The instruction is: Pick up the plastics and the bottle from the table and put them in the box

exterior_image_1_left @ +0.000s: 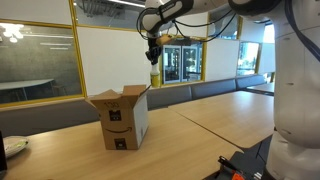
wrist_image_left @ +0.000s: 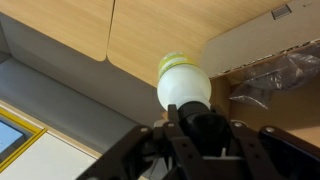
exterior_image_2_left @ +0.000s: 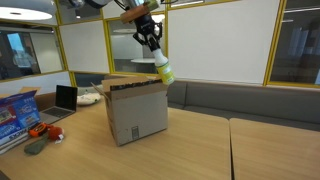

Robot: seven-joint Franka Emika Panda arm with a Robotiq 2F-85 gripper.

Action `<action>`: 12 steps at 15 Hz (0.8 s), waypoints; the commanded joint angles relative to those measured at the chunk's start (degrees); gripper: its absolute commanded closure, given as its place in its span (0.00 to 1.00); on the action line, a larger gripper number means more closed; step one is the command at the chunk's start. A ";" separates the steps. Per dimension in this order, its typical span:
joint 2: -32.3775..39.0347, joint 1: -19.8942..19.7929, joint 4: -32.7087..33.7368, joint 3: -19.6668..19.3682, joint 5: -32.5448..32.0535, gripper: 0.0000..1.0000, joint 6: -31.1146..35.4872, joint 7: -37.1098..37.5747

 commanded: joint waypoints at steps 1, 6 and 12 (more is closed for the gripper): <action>2.79 2.39 7.96 1.16 -3.69 0.84 -2.32 0.95; 4.54 5.04 12.48 2.47 -4.68 0.84 -2.97 0.47; 4.44 4.07 9.66 3.37 3.40 0.84 0.89 -0.05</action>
